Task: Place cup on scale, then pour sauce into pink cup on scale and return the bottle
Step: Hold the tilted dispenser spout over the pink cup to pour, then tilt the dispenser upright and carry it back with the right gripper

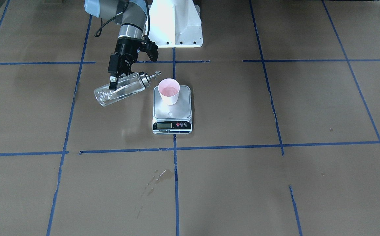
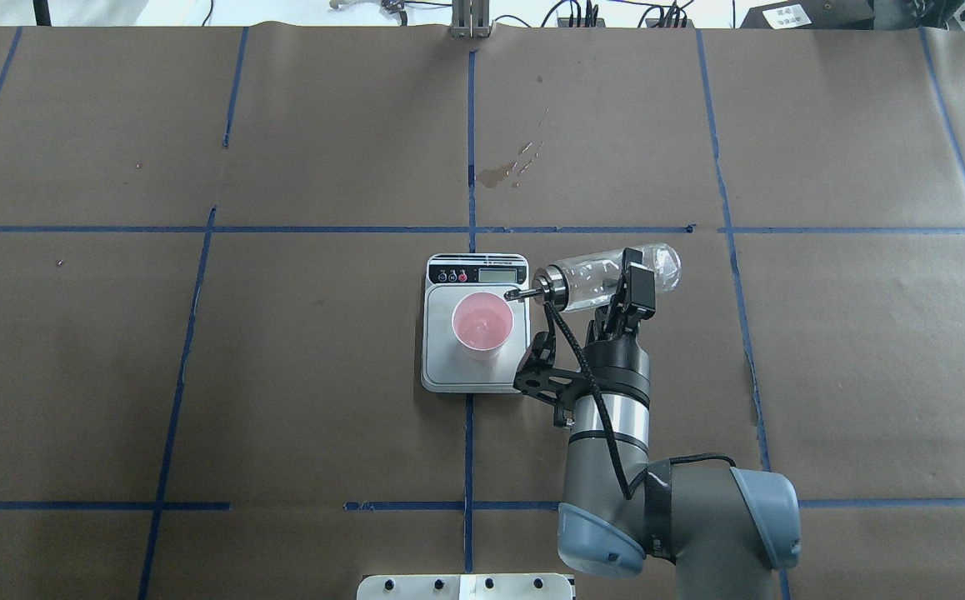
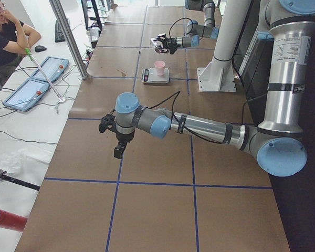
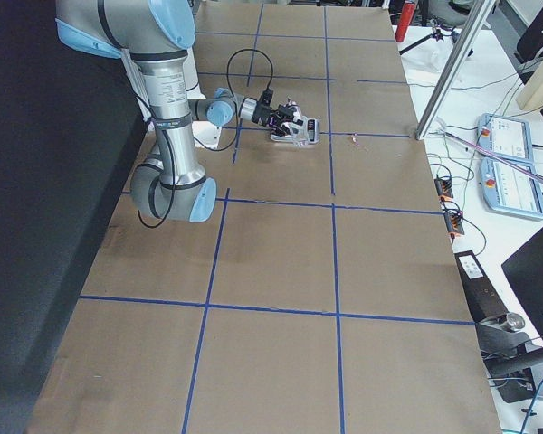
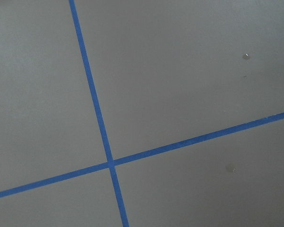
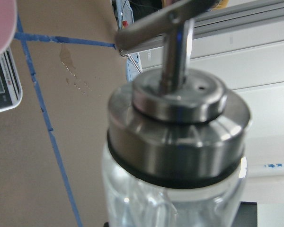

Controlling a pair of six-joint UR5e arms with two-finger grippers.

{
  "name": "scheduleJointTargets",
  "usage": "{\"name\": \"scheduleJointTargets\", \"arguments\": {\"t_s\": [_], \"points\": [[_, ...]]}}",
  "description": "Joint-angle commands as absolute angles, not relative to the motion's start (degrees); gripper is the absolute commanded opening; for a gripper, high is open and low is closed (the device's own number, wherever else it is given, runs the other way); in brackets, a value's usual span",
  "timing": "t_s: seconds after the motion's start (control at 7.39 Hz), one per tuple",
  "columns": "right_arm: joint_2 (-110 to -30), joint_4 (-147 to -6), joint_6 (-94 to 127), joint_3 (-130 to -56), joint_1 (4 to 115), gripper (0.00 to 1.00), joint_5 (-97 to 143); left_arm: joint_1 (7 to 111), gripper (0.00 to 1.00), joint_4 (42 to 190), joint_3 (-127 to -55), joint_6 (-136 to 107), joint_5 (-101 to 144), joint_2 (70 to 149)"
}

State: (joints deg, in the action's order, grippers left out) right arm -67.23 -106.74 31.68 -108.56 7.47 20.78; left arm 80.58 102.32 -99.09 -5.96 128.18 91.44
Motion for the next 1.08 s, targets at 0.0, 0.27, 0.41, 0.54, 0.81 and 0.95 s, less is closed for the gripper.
{"name": "scheduleJointTargets", "arguments": {"t_s": [0.0, 0.27, 0.41, 0.54, 0.81, 0.95], "points": [[-68.46, -97.11, 37.26, -110.91, 6.5, 0.0, 25.55, 80.6, 1.0, 102.3, -99.14, -5.98, 128.14, 91.67], [-71.79, -80.15, 37.35, -111.79, 6.59, 0.0, 27.33, 80.6, 1.0, 102.3, -99.32, -6.06, 128.14, 92.02], [-73.89, -73.98, 38.31, -111.88, 6.94, 0.0, 29.51, 80.77, 1.0, 102.3, -99.32, -6.06, 128.14, 92.02], [-75.74, -71.39, 42.84, -111.88, 7.99, 0.0, 31.53, 80.86, 1.0, 102.3, -99.32, -6.06, 128.14, 92.02], [-76.37, -70.84, 52.61, -113.54, 11.06, 0.0, 36.54, 80.86, 1.0, 102.3, -99.49, -6.06, 128.14, 92.02], [-77.86, -70.75, 57.87, -114.42, 13.42, 0.0, 40.39, 81.21, 1.0, 102.39, -99.58, -6.06, 128.14, 92.02]]}}
